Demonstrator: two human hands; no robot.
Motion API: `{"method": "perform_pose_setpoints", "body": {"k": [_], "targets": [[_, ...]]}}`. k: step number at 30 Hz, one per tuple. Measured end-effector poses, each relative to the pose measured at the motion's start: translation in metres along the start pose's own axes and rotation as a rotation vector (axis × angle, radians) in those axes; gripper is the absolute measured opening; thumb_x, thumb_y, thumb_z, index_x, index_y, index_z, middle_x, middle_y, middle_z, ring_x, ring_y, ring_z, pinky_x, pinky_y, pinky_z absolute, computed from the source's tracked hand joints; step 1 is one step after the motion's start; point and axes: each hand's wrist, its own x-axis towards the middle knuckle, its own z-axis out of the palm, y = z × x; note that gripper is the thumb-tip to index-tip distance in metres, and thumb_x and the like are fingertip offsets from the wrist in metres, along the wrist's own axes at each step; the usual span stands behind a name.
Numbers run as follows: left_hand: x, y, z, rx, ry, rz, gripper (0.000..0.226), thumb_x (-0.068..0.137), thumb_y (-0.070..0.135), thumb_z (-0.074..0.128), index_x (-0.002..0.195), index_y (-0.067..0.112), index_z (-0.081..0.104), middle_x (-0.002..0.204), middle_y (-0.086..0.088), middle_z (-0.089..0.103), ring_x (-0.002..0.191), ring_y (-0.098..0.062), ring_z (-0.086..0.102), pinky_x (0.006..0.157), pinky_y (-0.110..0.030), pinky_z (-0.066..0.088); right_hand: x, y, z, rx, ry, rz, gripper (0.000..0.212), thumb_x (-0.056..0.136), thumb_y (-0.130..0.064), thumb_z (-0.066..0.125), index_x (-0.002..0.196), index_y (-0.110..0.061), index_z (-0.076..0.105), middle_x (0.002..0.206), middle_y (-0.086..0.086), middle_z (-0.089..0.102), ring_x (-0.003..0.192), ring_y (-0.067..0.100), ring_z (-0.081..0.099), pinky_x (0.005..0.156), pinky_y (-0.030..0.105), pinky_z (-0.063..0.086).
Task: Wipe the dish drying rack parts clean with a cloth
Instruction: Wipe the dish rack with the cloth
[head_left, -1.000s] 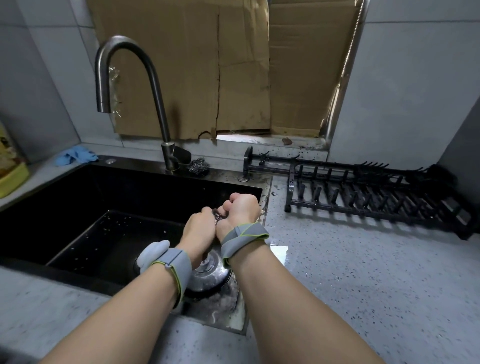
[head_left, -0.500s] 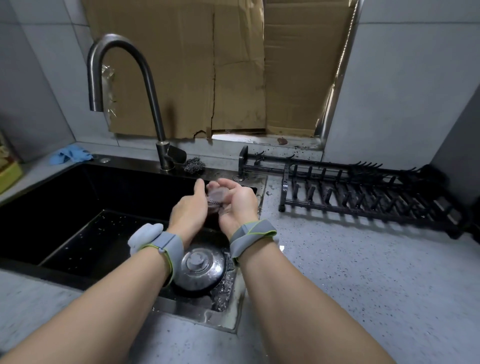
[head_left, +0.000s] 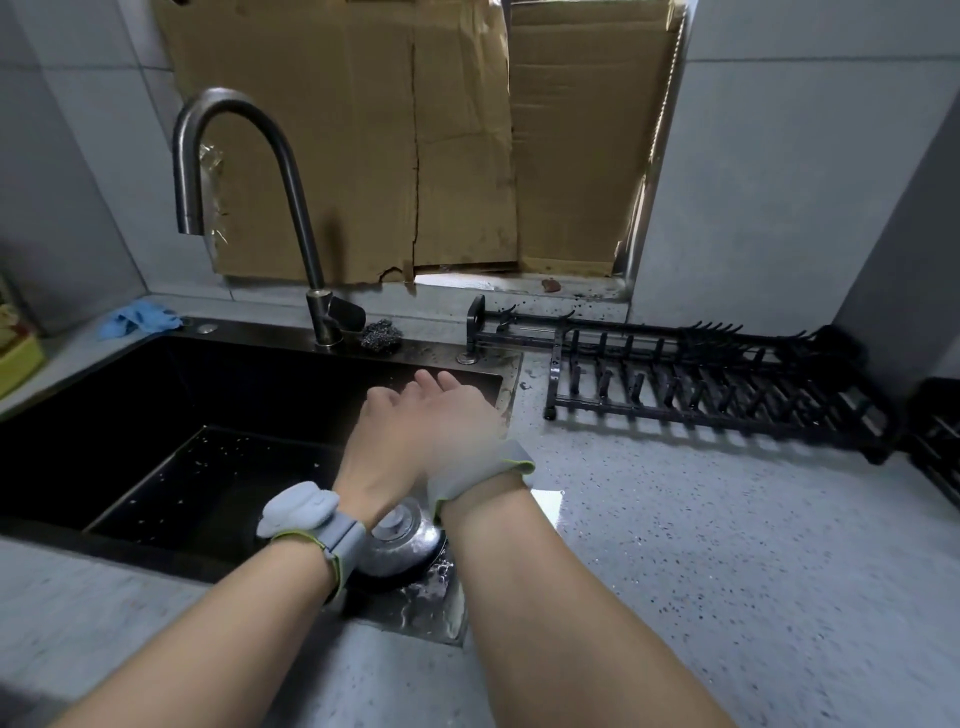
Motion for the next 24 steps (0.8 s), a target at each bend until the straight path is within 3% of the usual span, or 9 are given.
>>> {"method": "perform_pose_setpoints", "body": {"k": [2,5,8,11,14,16,18,20,24], "targets": [[-0.001,0.002,-0.002,0.049,-0.073,-0.071,0.045,0.107,0.042,0.025,0.123,0.012,0.055,0.12,-0.011,0.059,0.114,-0.03,0.053,0.083,-0.032,0.031,-0.005,0.006,0.004,0.049,0.06,-0.015,0.034,0.091,0.015,0.026,0.087,-0.001,0.055,0.076,0.019,0.062,0.067,0.028,0.057,0.064,0.037,0.05],[0.0,0.003,-0.005,0.037,-0.1,-0.142,0.05,0.107,0.036,0.024,0.103,0.006,0.063,0.105,-0.011,0.065,0.102,-0.031,0.055,0.082,-0.039,0.037,-0.007,0.008,0.007,0.112,0.151,-0.031,0.036,0.089,0.012,0.024,0.076,-0.006,0.052,0.061,0.012,0.051,0.048,0.018,0.042,0.046,0.023,0.037],[0.0,-0.001,-0.005,0.141,-0.12,-0.193,0.04,0.105,0.031,0.028,0.081,0.013,0.055,0.1,-0.017,0.065,0.093,-0.036,0.054,0.079,-0.043,0.043,-0.01,0.01,0.006,0.116,0.187,-0.021,0.031,0.087,0.007,0.026,0.07,-0.01,0.046,0.053,0.005,0.034,0.045,0.013,0.023,0.048,0.019,0.024],[0.002,0.001,-0.003,0.194,-0.104,-0.261,0.045,0.102,0.035,0.024,0.091,0.012,0.062,0.104,-0.018,0.065,0.1,-0.039,0.057,0.089,-0.043,0.046,-0.007,0.007,0.004,0.076,0.178,-0.013,0.033,0.082,0.008,0.029,0.062,-0.018,0.026,0.045,0.001,0.017,0.044,0.013,0.013,0.046,0.016,0.019],[0.008,0.0,0.001,0.05,-0.123,-0.3,0.05,0.098,0.036,0.025,0.096,0.006,0.064,0.106,-0.022,0.068,0.102,-0.04,0.06,0.093,-0.046,0.049,-0.002,0.005,0.003,0.019,0.166,-0.022,0.041,0.075,0.01,0.032,0.07,-0.025,0.011,0.045,-0.001,0.008,0.042,0.012,0.006,0.045,0.018,0.014],[0.009,-0.003,0.005,-0.068,-0.111,-0.347,0.046,0.1,0.03,0.027,0.095,0.003,0.064,0.091,-0.02,0.068,0.085,-0.035,0.062,0.075,-0.039,0.051,0.002,0.007,0.003,-0.018,0.144,-0.044,0.041,0.073,0.01,0.031,0.071,-0.025,0.01,0.047,-0.002,0.007,0.043,0.012,0.004,0.047,0.021,0.014],[0.007,-0.002,0.009,-0.221,-0.096,-0.446,0.045,0.1,0.029,0.028,0.085,0.005,0.062,0.06,-0.009,0.058,0.055,-0.025,0.05,0.053,-0.03,0.036,0.005,0.009,0.003,-0.056,0.11,-0.06,0.039,0.069,0.01,0.028,0.068,-0.025,0.01,0.05,-0.003,0.006,0.045,0.012,0.003,0.049,0.024,0.014],[0.005,0.0,0.011,-0.347,-0.096,-0.532,0.041,0.099,0.03,0.029,0.074,0.011,0.056,0.045,-0.001,0.042,0.041,-0.019,0.035,0.047,-0.025,0.025,0.007,0.01,0.002,-0.082,0.059,-0.084,0.036,0.067,0.009,0.025,0.061,-0.023,0.011,0.049,-0.003,0.006,0.044,0.012,0.004,0.05,0.025,0.015],[0.001,0.007,0.006,-0.491,-0.164,-0.636,0.042,0.099,0.032,0.031,0.059,0.02,0.036,0.042,0.002,0.026,0.033,-0.012,0.018,0.043,-0.015,0.017,0.007,0.012,-0.001,-0.119,-0.1,-0.144,0.04,0.067,0.009,0.017,0.042,-0.021,0.025,0.042,-0.005,0.013,0.038,0.01,0.011,0.047,0.022,0.02]]}}
